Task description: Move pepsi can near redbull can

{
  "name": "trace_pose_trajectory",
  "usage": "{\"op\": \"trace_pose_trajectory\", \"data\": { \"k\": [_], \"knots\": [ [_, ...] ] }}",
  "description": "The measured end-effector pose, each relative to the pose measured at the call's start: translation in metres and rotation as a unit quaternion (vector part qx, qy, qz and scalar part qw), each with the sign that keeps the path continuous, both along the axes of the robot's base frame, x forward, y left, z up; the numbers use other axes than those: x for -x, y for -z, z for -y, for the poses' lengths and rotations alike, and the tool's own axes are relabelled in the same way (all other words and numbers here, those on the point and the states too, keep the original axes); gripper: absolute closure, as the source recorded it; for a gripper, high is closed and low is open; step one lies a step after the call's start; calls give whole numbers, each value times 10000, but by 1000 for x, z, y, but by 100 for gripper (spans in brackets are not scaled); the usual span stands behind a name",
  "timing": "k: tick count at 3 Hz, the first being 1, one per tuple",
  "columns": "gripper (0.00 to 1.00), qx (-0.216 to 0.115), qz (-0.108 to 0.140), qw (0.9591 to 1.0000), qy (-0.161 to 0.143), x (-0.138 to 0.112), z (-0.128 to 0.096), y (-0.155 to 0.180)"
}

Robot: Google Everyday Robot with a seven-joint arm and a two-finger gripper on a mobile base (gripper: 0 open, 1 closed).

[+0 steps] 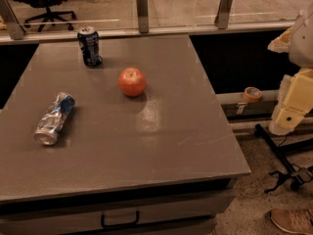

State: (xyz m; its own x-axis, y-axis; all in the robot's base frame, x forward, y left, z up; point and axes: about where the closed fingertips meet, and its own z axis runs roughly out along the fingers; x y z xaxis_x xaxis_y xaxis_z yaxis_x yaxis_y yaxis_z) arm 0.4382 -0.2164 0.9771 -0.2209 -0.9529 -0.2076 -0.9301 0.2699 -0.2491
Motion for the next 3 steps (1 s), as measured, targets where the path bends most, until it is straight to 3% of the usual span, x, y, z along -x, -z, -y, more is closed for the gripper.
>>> {"op": "trace_pose_trajectory", "data": {
  "k": [1,2,3],
  "knots": [
    [0,-1,1,10000,0,0,0,0],
    [0,-467,150,9988,-59,-16,-21,-3],
    [0,-1594,242,9868,-133,-60,-90,5]
  ]
}}
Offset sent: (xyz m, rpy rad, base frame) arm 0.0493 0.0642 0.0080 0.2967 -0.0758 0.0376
